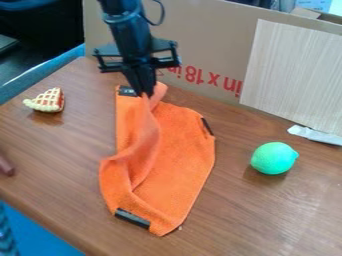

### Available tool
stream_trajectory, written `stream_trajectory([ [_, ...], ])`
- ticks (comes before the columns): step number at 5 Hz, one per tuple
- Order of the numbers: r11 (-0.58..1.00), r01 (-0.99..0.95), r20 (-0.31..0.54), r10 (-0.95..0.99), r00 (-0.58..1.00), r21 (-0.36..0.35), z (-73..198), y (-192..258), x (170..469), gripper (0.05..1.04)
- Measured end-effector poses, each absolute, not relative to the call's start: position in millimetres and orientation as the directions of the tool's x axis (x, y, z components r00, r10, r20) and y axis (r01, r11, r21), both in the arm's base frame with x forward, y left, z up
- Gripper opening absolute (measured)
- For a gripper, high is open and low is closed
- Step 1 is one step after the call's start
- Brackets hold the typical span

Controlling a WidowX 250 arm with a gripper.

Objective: Unfold the cloth from top right to bottom left

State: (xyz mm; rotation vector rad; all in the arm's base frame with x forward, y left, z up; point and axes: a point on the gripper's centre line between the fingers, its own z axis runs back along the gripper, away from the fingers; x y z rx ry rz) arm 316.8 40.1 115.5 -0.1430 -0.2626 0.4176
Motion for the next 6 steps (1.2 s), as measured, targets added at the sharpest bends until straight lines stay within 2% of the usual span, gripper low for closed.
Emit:
stream_trajectory([
  [2,0.874,-0.443,0.229,0.481,0.846,-0.199,132.7,79.5,268.3,0.051],
  [3,0.838,-0.494,0.185,0.536,0.823,-0.230,138.5,103.2,248.6,0.051],
  [4,0.826,-0.493,0.124,0.539,0.833,-0.272,147.0,122.1,242.9,0.051],
  [5,0.833,-0.484,0.075,0.519,0.852,-0.269,144.2,135.2,235.4,0.051],
  [6,0.871,-0.440,0.065,0.463,0.884,-0.220,141.3,142.1,227.1,0.051],
])
